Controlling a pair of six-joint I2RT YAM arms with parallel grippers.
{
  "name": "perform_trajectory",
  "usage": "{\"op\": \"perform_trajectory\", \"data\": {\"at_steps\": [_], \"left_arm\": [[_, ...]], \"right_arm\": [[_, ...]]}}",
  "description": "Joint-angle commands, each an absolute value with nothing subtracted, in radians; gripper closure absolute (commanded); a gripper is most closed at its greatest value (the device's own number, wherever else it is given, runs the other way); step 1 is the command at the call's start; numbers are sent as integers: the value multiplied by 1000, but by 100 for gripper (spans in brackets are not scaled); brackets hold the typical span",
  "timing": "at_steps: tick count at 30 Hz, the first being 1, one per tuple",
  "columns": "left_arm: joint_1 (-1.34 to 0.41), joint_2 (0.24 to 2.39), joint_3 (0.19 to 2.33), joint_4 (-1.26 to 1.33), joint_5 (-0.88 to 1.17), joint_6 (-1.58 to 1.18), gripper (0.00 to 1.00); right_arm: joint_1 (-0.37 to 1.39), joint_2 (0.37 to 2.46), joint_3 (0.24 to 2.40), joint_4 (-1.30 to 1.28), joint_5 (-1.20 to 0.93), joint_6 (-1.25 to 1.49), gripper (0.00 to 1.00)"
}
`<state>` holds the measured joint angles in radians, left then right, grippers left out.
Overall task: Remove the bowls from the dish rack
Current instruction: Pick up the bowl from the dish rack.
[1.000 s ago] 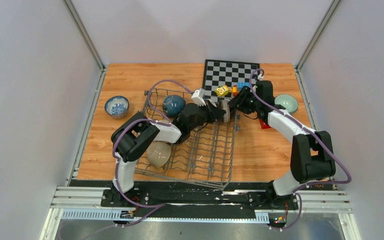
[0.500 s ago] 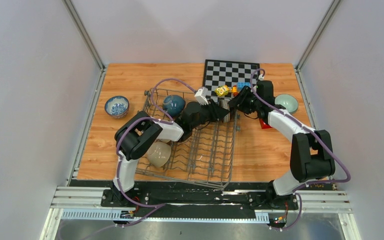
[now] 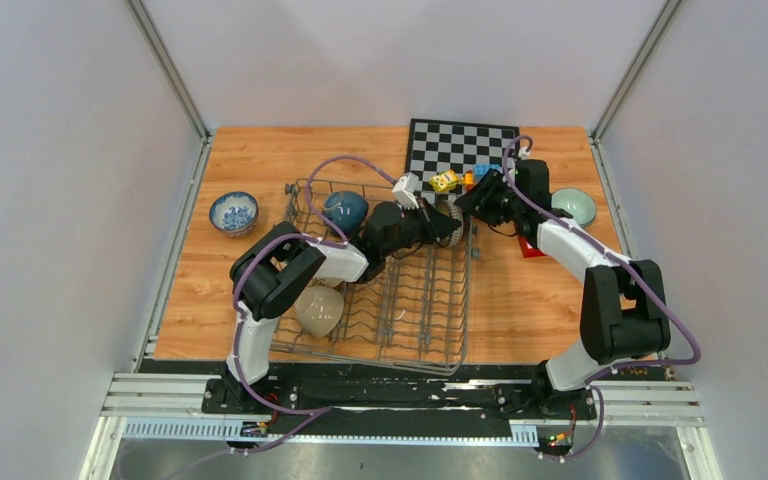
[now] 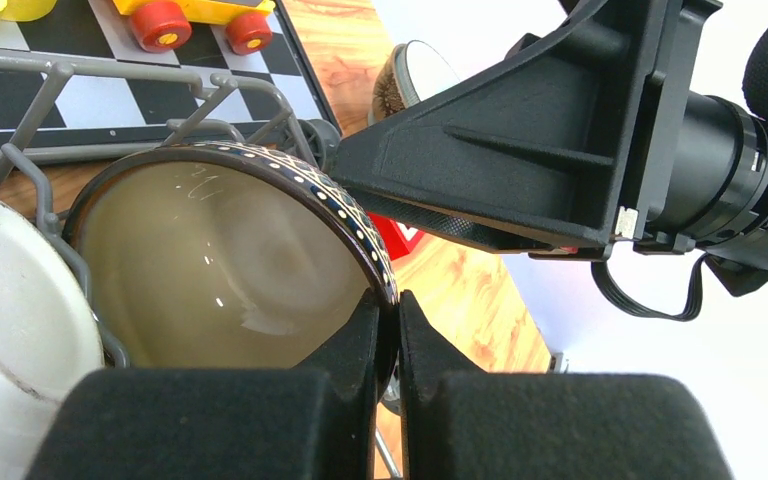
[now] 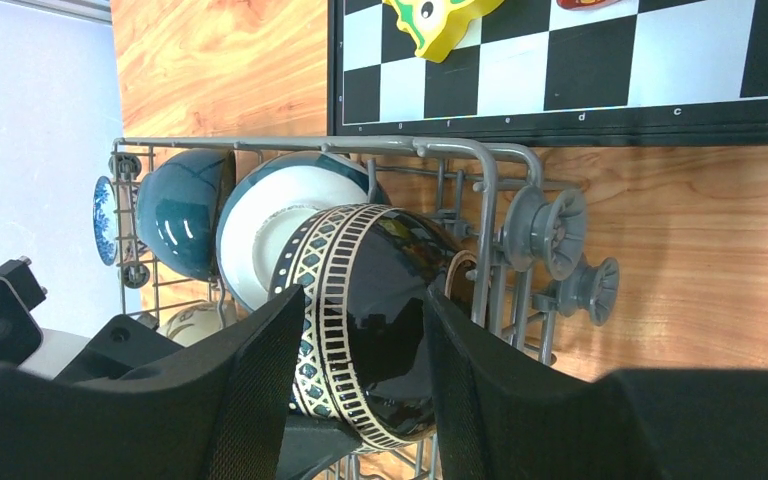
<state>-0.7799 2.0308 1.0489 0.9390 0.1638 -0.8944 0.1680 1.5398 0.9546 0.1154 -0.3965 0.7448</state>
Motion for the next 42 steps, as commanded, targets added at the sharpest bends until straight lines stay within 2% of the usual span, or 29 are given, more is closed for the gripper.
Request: {"op": "perform_trajectory", "data": {"at_steps": [1, 13, 27, 42], "left_arm": [[-779, 2011, 1059, 1004, 166, -888, 100], [-763, 1968, 1049, 1033, 173, -905, 100], [-733, 1897, 967, 1101, 180, -953, 100], [-699, 1898, 966, 1297, 368, -1049, 100]], "right_arm": [[173, 1526, 964, 94, -444, 754, 48], [167, 1424, 1032, -38, -404, 713, 42], [167, 1320, 1028, -86, -414, 695, 41], [167, 1209, 1005, -95, -464, 640, 43]]}}
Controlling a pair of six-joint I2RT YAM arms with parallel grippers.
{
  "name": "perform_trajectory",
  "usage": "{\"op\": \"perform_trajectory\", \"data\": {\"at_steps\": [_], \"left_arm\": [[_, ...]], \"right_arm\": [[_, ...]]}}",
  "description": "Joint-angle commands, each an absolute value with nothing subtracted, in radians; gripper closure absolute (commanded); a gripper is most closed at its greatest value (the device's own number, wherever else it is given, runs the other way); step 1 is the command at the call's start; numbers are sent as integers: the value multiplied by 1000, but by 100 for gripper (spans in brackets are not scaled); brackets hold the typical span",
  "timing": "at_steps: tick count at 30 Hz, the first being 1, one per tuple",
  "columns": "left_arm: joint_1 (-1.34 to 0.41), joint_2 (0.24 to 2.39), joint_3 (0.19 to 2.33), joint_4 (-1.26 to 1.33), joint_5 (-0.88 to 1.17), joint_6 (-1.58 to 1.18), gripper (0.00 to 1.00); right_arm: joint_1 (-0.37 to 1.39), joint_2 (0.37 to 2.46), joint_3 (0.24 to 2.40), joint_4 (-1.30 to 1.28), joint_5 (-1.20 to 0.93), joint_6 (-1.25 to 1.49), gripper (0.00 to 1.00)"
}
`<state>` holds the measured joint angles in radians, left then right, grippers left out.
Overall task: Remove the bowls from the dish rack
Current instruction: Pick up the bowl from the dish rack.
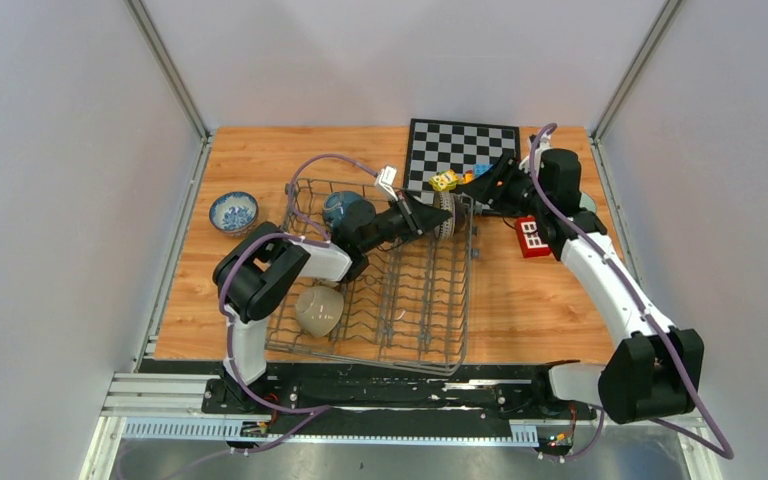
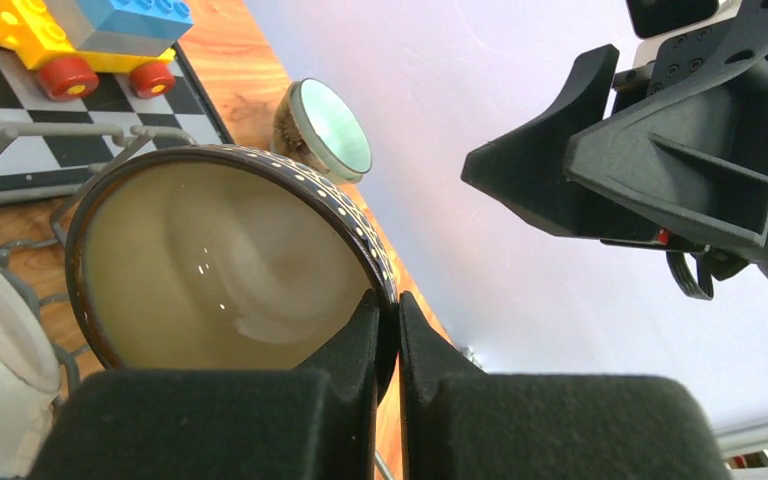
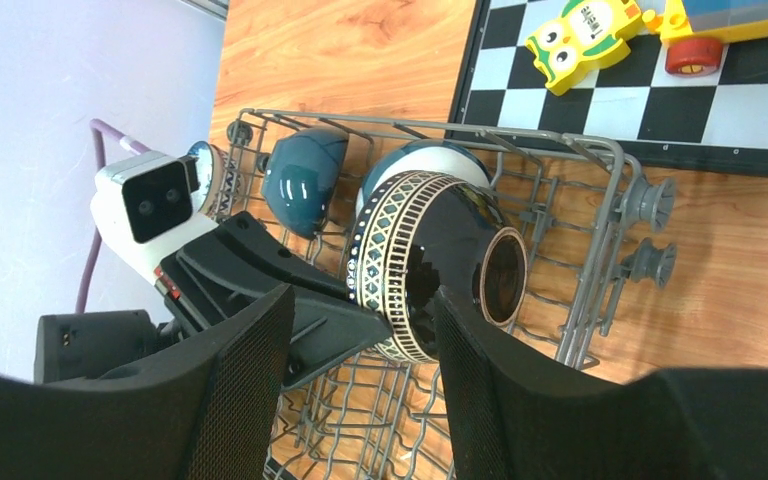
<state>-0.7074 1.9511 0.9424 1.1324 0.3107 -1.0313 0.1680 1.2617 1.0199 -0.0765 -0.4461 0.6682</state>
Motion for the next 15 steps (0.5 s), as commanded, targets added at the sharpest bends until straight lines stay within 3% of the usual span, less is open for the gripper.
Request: {"op": "perform_trajectory", "data": {"at_steps": [1, 10, 15], "left_arm": [[-699, 1896, 966, 1303, 375, -1053, 100], [-699, 1771, 952, 1230, 439, -1026, 100], [-701, 1578, 932, 972, 479, -869, 100]], "right_arm": [[167, 1198, 1006, -101, -461, 638, 43], [167, 1020, 1010, -179, -222, 637, 41], [169, 948, 1054, -186, -317, 645, 36]]}}
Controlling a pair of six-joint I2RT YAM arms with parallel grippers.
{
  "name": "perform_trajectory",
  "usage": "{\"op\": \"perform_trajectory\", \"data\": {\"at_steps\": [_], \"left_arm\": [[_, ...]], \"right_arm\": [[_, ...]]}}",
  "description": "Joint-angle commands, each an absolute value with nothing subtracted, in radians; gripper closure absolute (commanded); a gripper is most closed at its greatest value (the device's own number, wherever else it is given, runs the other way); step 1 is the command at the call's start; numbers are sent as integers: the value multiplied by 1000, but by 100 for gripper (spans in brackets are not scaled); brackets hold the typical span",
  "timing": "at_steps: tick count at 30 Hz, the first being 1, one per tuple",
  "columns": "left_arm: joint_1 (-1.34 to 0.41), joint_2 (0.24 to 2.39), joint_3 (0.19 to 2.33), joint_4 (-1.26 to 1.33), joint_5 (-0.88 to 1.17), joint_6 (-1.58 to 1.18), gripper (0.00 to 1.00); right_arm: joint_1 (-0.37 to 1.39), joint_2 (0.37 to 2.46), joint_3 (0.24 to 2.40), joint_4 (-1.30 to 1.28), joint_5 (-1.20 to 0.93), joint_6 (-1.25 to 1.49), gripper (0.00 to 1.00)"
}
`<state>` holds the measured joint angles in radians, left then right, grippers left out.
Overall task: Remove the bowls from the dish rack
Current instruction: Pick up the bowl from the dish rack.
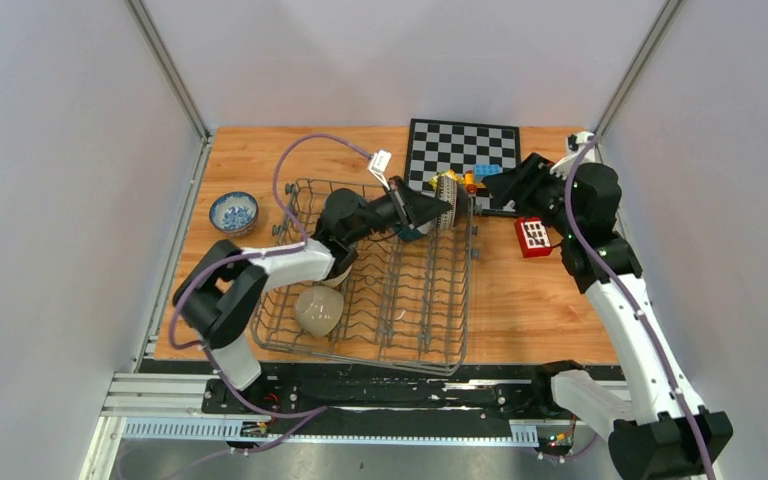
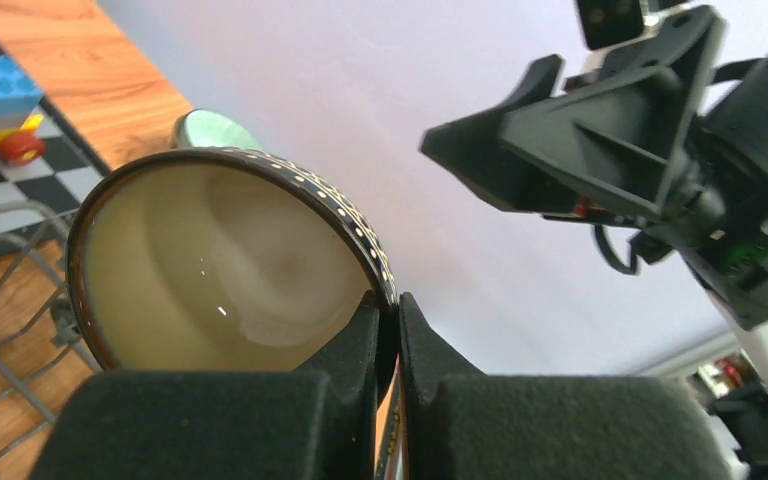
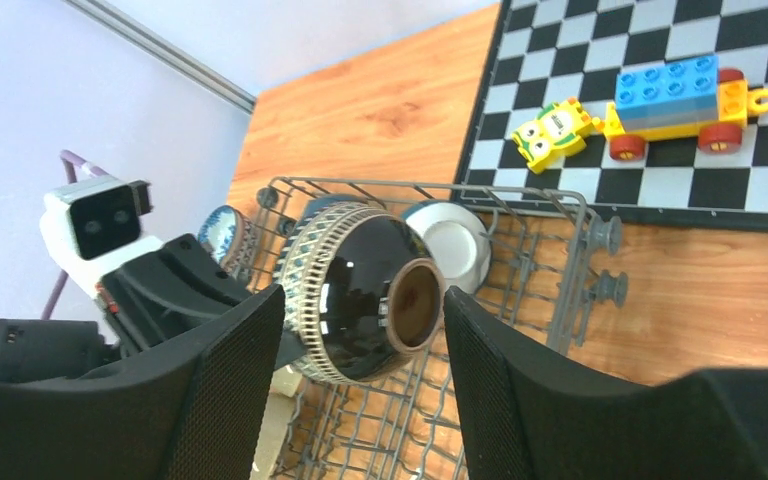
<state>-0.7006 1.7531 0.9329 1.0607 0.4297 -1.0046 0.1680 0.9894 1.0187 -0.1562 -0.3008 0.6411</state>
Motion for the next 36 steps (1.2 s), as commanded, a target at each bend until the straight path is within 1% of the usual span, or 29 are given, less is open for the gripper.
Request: {"op": "perform_trajectory", "data": {"at_steps": [1, 2, 3, 4, 5, 6, 9, 13, 16, 18, 21, 23, 27, 30, 33, 36], "left_arm": [[-704, 1533, 925, 901, 481, -825, 100], [-710, 1485, 917, 822, 477, -777, 100], [-720, 1410, 913, 692, 469, -710, 100], [-733, 1373, 914, 585, 452, -632, 100], [-754, 1292, 917, 470, 422, -513, 100], [-776, 1232, 923, 367, 386, -430, 100], [-839, 1092, 946, 99, 284, -243, 100], [-873, 937, 941, -121, 186, -132, 100], [-907, 844, 933, -239, 111, -51, 100], [-936, 801, 942, -328, 57, 10, 100], [-1001, 781, 965, -406, -22, 82, 100], [-1067, 780, 972, -434, -93, 133, 100], [-1223, 815, 968, -453, -237, 266, 100], [-1330, 864, 969, -473, -317, 392, 100], [-1410, 913, 968, -504, -347, 520, 100], [-1480, 948, 964, -547, -334, 672, 100]], "right_arm": [[169, 939, 1068, -210, -315, 646, 32], [170, 926, 1073, -227, -272, 662, 25], [169, 912, 1069, -239, -226, 685, 21], [169, 897, 1060, -243, -199, 702, 18], [169, 883, 1052, -241, -195, 704, 16], [169, 875, 1045, -235, -207, 703, 15], [171, 853, 1033, -180, -331, 694, 16], [210, 824, 1055, -141, -465, 645, 19], [296, 810, 1141, -244, -434, 541, 20], [402, 818, 1225, -351, -365, 457, 21], [532, 826, 1280, -505, -267, 358, 21], [584, 813, 1268, -595, -230, 305, 21], [603, 758, 1208, -694, -206, 261, 21], [604, 730, 1199, -739, -234, 249, 23], [612, 725, 1188, -762, -313, 233, 26], [650, 774, 1227, -845, -299, 207, 26]]}}
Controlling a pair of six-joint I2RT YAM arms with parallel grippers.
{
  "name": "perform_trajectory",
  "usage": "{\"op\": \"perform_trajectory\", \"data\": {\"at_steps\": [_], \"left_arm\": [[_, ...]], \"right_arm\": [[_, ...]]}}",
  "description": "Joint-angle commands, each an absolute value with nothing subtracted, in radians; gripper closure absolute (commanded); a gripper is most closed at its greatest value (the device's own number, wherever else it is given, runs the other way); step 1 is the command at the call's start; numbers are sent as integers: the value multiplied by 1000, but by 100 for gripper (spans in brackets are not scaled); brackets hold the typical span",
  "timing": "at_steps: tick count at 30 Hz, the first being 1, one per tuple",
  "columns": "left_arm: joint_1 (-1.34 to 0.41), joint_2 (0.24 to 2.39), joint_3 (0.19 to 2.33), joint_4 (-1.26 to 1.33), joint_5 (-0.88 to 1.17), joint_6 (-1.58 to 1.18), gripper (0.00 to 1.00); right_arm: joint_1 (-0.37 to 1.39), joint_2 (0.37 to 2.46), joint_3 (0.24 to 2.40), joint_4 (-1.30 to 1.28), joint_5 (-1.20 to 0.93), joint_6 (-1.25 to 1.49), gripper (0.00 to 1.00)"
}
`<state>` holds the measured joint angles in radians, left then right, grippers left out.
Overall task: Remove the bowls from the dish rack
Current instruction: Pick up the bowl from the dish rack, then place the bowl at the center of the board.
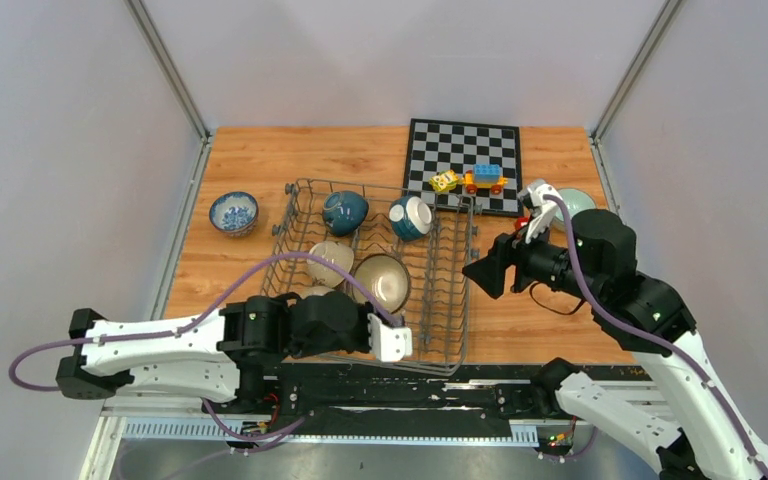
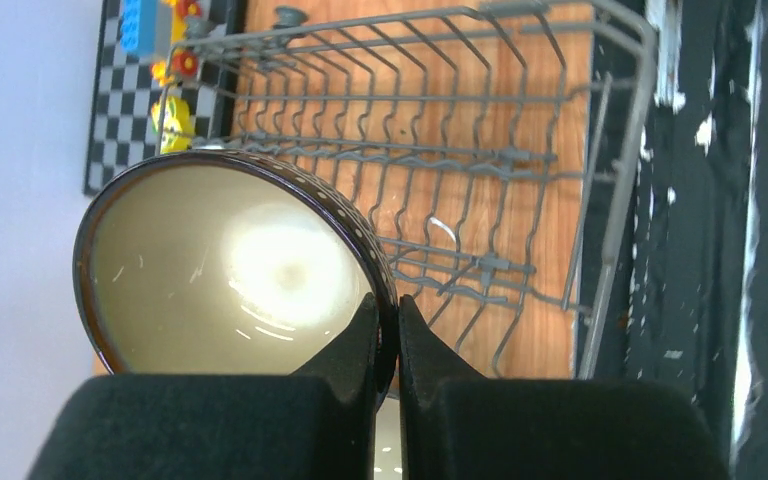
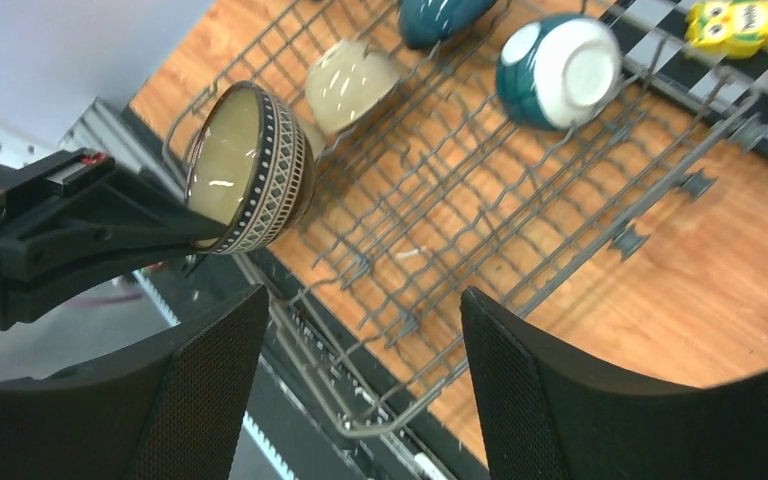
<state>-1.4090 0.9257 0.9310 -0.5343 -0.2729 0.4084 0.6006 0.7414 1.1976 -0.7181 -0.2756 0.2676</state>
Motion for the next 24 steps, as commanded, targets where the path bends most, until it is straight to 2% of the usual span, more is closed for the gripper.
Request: {"op": "perform_trajectory", "data": {"at_steps": [1, 7, 14, 18, 24], "left_arm": [[-1499, 955, 962, -556, -327, 714, 100], [-1548, 982, 967, -612, -235, 824, 100], [-1624, 1026, 957, -689, -157, 876, 100], [-1624, 1060, 992, -752, -102, 866, 100], [-1627, 1085, 1045, -768, -39, 823, 100]], "right_arm": [[669, 794, 1247, -887, -264, 202, 26], [782, 905, 1323, -979, -205, 147, 28], [1044, 1045, 1442, -1047, 31, 149, 32], [1147, 1134, 1491, -1083, 119, 154, 39], [1250, 1220, 1506, -1115, 204, 202, 42]]}}
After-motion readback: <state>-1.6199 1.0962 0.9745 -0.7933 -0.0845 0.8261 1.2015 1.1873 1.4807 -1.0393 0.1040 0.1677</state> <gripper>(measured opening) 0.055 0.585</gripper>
